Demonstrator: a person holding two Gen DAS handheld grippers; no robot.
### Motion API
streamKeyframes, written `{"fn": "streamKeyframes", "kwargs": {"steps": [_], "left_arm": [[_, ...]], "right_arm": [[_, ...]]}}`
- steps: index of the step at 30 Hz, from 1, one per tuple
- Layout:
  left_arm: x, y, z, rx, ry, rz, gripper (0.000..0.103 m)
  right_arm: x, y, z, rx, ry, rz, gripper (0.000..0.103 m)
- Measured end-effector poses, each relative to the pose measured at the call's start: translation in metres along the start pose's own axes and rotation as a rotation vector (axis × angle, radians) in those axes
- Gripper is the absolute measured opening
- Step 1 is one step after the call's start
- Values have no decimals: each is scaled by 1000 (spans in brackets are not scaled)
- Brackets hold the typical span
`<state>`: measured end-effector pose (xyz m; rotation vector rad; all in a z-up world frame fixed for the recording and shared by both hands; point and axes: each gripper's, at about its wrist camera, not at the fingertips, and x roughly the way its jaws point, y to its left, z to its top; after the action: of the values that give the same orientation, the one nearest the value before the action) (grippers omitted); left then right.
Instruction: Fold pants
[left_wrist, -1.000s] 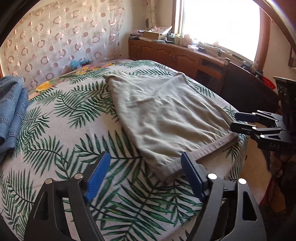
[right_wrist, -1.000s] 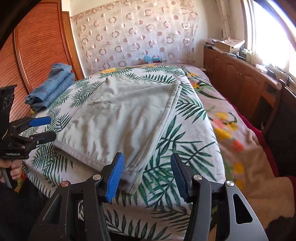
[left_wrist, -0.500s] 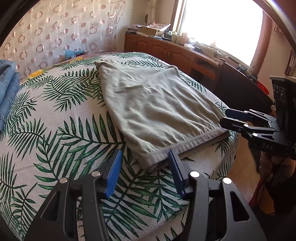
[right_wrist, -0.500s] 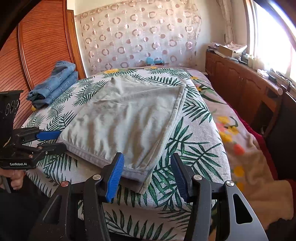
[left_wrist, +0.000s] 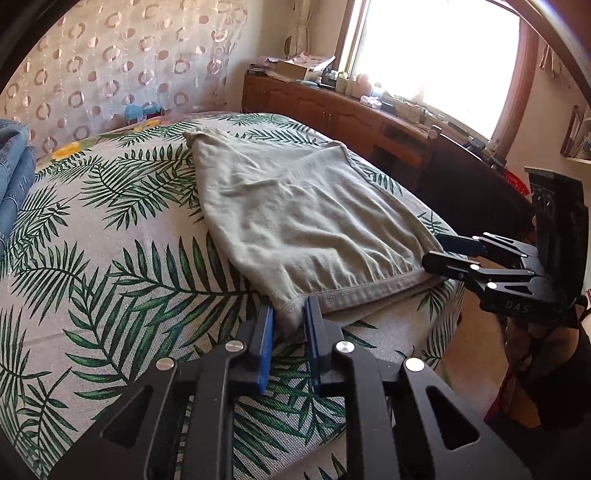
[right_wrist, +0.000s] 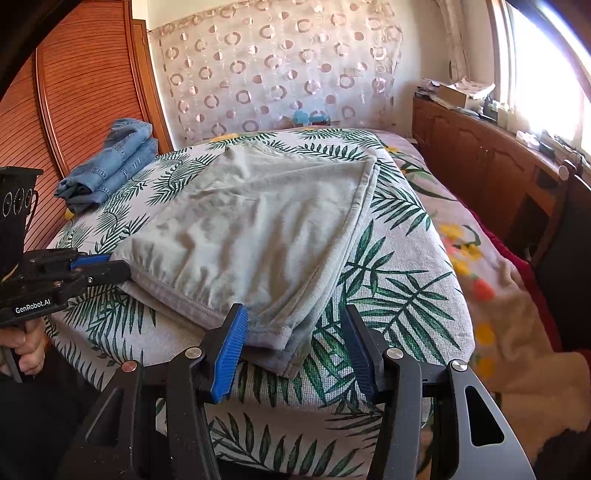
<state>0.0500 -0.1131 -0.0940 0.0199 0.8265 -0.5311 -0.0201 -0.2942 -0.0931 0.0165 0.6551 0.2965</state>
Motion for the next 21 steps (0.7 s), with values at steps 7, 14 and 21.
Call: {"fn": "streamKeyframes", "kwargs": {"steps": [7,14,21], "left_arm": [[5,3,-1,-10,13,0,18],[7,5,-1,-19,15,-6,18],[6,6,0,-31,12,-3,21]], "right_arm": [[5,-1,0,11,13,-10,54],[8,5,1,-2,21,5,45],[11,9,2,-15,22,27,26]]}}
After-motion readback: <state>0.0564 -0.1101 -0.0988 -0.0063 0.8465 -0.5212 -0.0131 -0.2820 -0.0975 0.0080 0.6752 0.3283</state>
